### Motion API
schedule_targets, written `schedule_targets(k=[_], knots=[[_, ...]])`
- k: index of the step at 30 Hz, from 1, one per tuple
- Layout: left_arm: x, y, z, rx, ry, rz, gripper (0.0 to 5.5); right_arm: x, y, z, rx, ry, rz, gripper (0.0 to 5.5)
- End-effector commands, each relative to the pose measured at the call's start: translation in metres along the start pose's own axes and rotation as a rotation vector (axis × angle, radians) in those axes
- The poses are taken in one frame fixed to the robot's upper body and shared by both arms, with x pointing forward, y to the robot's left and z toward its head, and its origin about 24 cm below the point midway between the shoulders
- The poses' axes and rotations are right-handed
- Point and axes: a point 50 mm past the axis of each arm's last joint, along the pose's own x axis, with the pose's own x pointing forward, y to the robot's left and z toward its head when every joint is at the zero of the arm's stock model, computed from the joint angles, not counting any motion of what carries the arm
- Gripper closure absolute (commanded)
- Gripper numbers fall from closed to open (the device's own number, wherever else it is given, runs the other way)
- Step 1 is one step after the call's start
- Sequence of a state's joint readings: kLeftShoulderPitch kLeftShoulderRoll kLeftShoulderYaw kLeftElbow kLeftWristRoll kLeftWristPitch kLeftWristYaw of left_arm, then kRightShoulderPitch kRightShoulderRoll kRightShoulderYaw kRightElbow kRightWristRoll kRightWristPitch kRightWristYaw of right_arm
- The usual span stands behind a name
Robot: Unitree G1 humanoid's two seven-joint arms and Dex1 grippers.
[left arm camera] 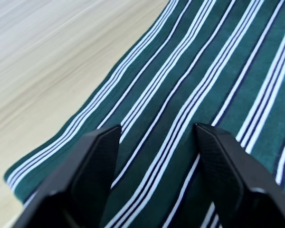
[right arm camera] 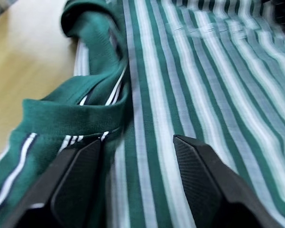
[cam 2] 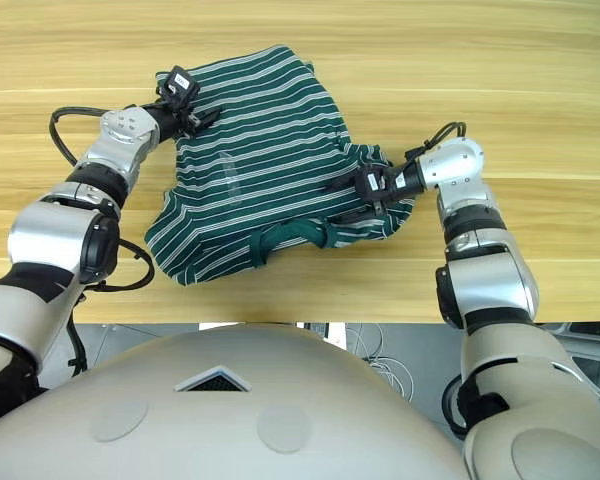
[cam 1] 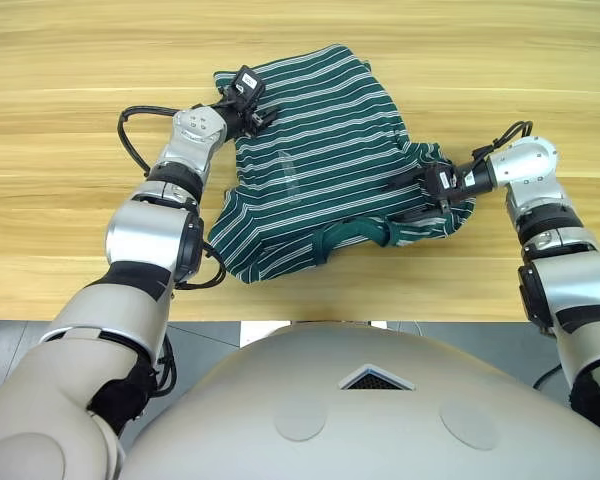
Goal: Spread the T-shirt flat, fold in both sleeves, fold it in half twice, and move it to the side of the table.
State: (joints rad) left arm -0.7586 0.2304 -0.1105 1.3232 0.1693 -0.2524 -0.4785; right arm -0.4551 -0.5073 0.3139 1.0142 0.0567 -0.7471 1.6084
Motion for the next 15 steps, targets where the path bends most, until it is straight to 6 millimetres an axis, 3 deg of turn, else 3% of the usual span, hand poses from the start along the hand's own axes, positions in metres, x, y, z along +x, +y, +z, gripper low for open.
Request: schedule_targets(k=[1,10,13,15], knots=[[-0.003,0.007,-0.004,0.005,0.042,0.034,2.75,-0.006,0.019,-0.004,0.009,0.038,0.067,2.66],[-0.004,0.015,-0.001,0.012,0.059,0.089,2.75,-0.021,0.054,-0.002,0.051,0.054,0.175,2.66],[-0.001,0.013,0.003,0.016,0.046,0.095,2.75,-0.02,0.036,0.011,0.014,-0.03,0.094,2.66],[0.004,0.005,0.013,0.009,-0.003,0.06,2.75,-0.018,0.014,0.022,-0.01,-0.121,-0.001,2.66]])
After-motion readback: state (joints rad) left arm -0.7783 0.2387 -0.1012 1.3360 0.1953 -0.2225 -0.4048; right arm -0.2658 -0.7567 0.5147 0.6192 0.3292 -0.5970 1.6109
